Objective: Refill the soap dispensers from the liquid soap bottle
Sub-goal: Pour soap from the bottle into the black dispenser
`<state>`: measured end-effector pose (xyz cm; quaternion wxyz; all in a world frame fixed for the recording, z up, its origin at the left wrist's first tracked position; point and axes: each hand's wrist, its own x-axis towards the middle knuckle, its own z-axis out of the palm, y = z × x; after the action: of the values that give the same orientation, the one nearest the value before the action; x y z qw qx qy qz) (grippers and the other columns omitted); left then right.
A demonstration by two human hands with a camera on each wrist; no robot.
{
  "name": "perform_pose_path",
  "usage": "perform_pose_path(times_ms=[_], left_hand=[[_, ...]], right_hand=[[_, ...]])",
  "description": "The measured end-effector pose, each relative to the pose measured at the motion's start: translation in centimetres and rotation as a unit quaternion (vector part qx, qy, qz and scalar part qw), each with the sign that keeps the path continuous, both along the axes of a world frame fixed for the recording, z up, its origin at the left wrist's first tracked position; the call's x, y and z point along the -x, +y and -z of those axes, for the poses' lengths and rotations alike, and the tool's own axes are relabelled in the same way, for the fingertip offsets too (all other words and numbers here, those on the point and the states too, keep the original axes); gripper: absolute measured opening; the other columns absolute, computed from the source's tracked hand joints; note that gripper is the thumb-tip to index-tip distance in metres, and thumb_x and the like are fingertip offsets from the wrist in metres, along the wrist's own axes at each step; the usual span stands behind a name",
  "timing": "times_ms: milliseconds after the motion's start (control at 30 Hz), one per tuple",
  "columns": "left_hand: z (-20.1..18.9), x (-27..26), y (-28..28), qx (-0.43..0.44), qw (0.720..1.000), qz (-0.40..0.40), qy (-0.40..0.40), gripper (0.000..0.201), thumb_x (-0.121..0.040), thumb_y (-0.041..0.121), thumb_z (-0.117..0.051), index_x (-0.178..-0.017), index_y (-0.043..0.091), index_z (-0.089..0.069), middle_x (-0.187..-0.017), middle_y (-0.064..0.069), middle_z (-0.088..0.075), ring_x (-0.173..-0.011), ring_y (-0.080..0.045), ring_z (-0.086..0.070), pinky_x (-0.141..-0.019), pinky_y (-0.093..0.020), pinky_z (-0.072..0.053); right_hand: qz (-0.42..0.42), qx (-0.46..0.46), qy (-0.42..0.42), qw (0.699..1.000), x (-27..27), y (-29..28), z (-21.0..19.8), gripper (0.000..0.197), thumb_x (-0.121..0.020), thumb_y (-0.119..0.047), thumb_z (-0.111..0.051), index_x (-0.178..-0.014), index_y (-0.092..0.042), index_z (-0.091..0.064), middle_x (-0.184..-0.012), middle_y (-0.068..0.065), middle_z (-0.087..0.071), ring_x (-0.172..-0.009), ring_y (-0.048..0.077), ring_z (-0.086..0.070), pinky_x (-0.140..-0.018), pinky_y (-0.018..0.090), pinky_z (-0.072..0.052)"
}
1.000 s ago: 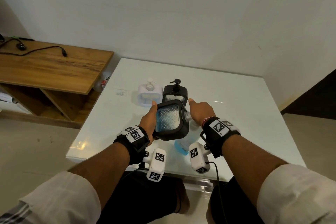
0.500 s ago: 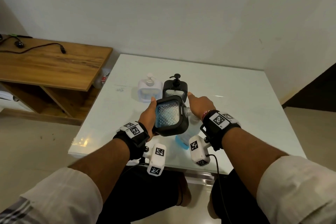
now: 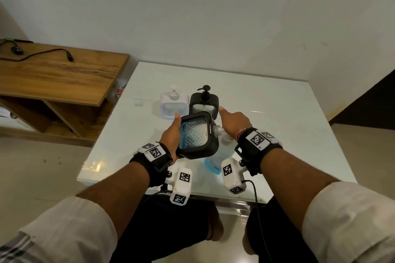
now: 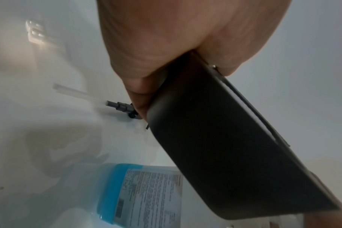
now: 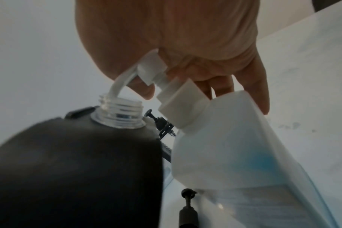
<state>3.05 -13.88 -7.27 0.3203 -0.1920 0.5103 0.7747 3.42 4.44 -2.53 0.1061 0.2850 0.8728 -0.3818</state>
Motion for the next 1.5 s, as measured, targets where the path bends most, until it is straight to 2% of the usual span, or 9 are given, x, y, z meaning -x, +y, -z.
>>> perform_pose_path(times_ms=[167, 267, 367, 467, 633, 833, 933, 1100, 1500], left_hand=[[-0.32, -0.05, 0.13, -0.008, 1.000, 0.008, 0.010, 0.068, -0.102, 0.066, -0.032, -0.133, 0.016, -0.065, -0.126, -0.015, -0.071, -0.108, -0.029, -0.070, -0.079, -0.039, -0.056], [-0.32, 0.08, 0.21, -0.020, 1.000, 0.006, 0.006, 0.068, -0.102, 0.066, -0.033, -0.136, 0.015, -0.063, -0.130, -0.014, -0.070, -0.111, -0.029, -0.069, -0.079, -0.039, -0.056], [-0.46, 0.11, 0.31, -0.021, 1.000, 0.002, 0.001, 0.069, -0.101, 0.067, -0.034, -0.138, 0.015, -0.062, -0.130, -0.014, -0.070, -0.117, -0.030, -0.067, -0.080, -0.039, -0.057], [-0.29, 0.16, 0.38, -0.019, 1.000, 0.005, 0.004, 0.068, -0.102, 0.066, -0.034, -0.137, 0.015, -0.062, -0.129, -0.014, -0.070, -0.112, -0.030, -0.069, -0.077, -0.038, -0.057], [0.10, 0.26, 0.19, -0.018, 1.000, 0.010, 0.005, 0.067, -0.101, 0.067, -0.035, -0.133, 0.016, -0.065, -0.127, -0.015, -0.071, -0.110, -0.030, -0.070, -0.080, -0.039, -0.057], [0.22, 0.60, -0.05, 0.010, 1.000, 0.015, 0.004, 0.070, -0.096, 0.074, -0.039, -0.133, 0.021, -0.066, -0.128, -0.011, -0.071, -0.118, -0.033, -0.068, -0.095, -0.047, -0.056], [0.19, 0.38, 0.09, 0.004, 1.000, 0.015, 0.006, 0.069, -0.097, 0.073, -0.039, -0.131, 0.019, -0.067, -0.126, -0.012, -0.072, -0.117, -0.033, -0.068, -0.092, -0.045, -0.056], [0.00, -0.01, 0.24, 0.002, 1.000, 0.022, 0.008, 0.070, -0.097, 0.073, -0.039, -0.131, 0.020, -0.067, -0.127, -0.012, -0.072, -0.117, -0.033, -0.068, -0.095, -0.046, -0.056], [0.05, 0.00, 0.32, 0.006, 1.000, 0.013, 0.016, 0.069, -0.099, 0.070, -0.038, -0.133, 0.017, -0.066, -0.127, -0.014, -0.072, -0.118, -0.033, -0.068, -0.087, -0.041, -0.057]], right_hand=[[-0.019, 0.041, -0.016, 0.999, 0.12, 0.01, -0.51, 0.074, -0.095, -0.064, -0.026, -0.124, -0.005, -0.061, -0.128, 0.014, -0.061, -0.112, 0.029, -0.055, -0.093, 0.035, -0.036], [-0.022, 0.056, -0.006, 0.998, 0.01, 0.21, -0.89, 0.072, -0.100, -0.058, -0.025, -0.118, 0.000, -0.064, -0.124, 0.016, -0.061, -0.099, 0.026, -0.054, -0.087, 0.032, -0.035], [-0.011, 0.031, -0.004, 0.999, 0.03, -0.09, -0.53, 0.069, -0.098, -0.060, -0.029, -0.125, -0.004, -0.060, -0.129, 0.015, -0.059, -0.112, 0.030, -0.055, -0.094, 0.035, -0.038], [0.000, 0.001, 0.002, 1.000, 0.03, -0.19, -0.26, 0.067, -0.096, -0.060, -0.035, -0.120, -0.004, -0.062, -0.122, 0.016, -0.062, -0.106, 0.031, -0.057, -0.084, 0.033, -0.040], [-0.016, 0.063, -0.012, 0.998, 0.27, 0.27, -0.62, 0.071, -0.098, -0.060, -0.028, -0.123, -0.004, -0.061, -0.123, 0.012, -0.060, -0.110, 0.028, -0.053, -0.097, 0.035, -0.035], [-0.011, 0.005, -0.004, 1.000, 0.30, -0.16, -0.35, 0.069, -0.097, -0.060, -0.030, -0.121, -0.003, -0.061, -0.124, 0.015, -0.061, -0.105, 0.029, -0.055, -0.089, 0.034, -0.038], [-0.011, -0.023, -0.002, 1.000, -0.06, -0.16, -0.19, 0.067, -0.097, -0.060, -0.032, -0.113, -0.003, -0.064, -0.117, 0.016, -0.063, -0.093, 0.028, -0.054, -0.080, 0.032, -0.038], [-0.023, 0.041, -0.014, 0.999, 0.27, 0.00, -0.52, 0.076, -0.095, -0.065, -0.026, -0.124, -0.005, -0.062, -0.130, 0.013, -0.059, -0.115, 0.029, -0.054, -0.092, 0.036, -0.035], [-0.013, 0.020, -0.007, 1.000, 0.06, 0.17, -0.18, 0.072, -0.095, -0.062, -0.030, -0.122, -0.004, -0.062, -0.127, 0.016, -0.060, -0.112, 0.031, -0.056, -0.091, 0.036, -0.039]])
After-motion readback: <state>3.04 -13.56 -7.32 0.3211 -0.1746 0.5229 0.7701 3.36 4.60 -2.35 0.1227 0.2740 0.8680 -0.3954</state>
